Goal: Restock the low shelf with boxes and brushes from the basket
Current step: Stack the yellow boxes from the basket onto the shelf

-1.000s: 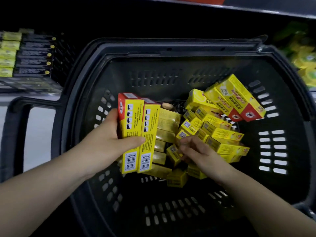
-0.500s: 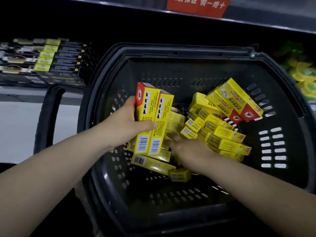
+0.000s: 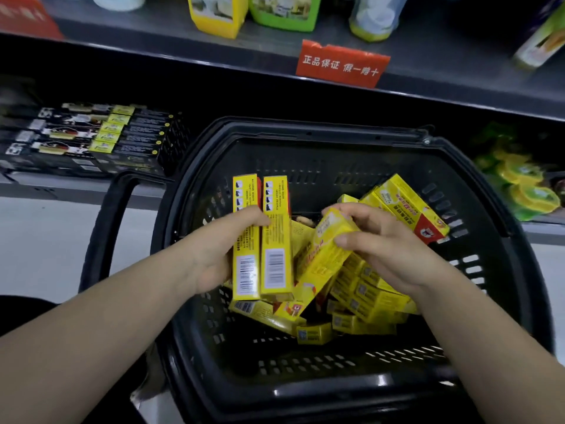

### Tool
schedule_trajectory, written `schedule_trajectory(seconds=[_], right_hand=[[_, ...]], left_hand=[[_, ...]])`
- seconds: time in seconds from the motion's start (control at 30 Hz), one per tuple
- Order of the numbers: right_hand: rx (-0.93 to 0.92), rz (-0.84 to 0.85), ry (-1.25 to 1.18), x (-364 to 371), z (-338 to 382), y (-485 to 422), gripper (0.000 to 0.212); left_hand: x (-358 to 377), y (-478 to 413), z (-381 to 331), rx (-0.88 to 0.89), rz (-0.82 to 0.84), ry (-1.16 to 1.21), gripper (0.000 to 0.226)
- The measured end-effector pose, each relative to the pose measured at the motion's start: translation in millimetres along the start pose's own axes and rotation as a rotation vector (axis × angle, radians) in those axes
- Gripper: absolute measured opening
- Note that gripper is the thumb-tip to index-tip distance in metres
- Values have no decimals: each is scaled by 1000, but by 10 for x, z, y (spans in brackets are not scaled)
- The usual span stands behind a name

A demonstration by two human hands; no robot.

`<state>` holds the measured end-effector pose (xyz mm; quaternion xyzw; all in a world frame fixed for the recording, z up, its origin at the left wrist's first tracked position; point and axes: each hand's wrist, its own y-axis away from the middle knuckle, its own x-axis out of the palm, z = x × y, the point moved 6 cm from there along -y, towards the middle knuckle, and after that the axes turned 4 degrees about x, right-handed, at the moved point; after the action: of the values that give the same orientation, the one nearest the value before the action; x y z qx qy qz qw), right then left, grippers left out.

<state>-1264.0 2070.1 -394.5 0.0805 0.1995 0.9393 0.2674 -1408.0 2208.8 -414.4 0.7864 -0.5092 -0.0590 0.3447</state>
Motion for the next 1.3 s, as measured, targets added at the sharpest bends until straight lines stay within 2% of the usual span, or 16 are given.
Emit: schedule_trajectory(seconds=[0.03, 0.07, 0.17, 0.27, 0.4, 0.5, 0.57, 0.63, 0.67, 0.77, 0.8, 0.97, 1.07, 1.17, 1.23, 1.3], right_hand=[[4, -22, -115, 27, 28, -5, 33], [23, -61, -190, 66, 35, -26, 29], [115, -215, -304, 215, 12, -107, 20], [185, -266, -291, 419, 18, -194, 31], [237, -337, -220, 538, 81, -296, 45], [205, -234, -281, 686, 254, -363, 37], [163, -158, -222, 833, 406, -423, 34], [116, -125, -182, 968, 570, -521, 51], [94, -115, -175, 1035, 656, -582, 52], [69, -97, -141, 1209, 887, -781, 19], [79, -117, -109, 1251, 938, -852, 18], [9, -167, 20, 1515, 1159, -1248, 21], [-5, -183, 20, 1613, 1215, -1536, 16], [57, -242, 33, 1632, 1177, -1826, 20], [69, -254, 109, 1673, 1112, -2037, 30], [40, -250, 250, 1744, 1048, -2238, 29]], left_hand=[[6, -24, -23, 24, 21, 88, 32], [7, -50, -44, 27, 5, 80, 34], [109, -119, -159, 14, 82, -92, 28], [147, -33, -108, -54, 152, 50, 34], [2, -86, -211, 33, 56, 22, 55], [-140, -43, -359, 131, -14, -77, 86], [-267, 18, -455, 157, -52, -81, 95], [-413, 83, -583, 187, -91, -72, 97], [-499, 103, -637, 197, -113, -69, 97], [-767, 163, -802, 232, -169, -12, 73], [-852, 188, -853, 238, -184, 5, 66], [-1334, 323, -1035, 286, -285, 73, 52], [-1743, 411, -1089, 390, -496, 78, 46], [-2153, 525, -1082, 503, -743, 91, 54], [-2346, 551, -1036, 529, -798, 116, 56], [-2468, 531, -967, 502, -817, 121, 57]])
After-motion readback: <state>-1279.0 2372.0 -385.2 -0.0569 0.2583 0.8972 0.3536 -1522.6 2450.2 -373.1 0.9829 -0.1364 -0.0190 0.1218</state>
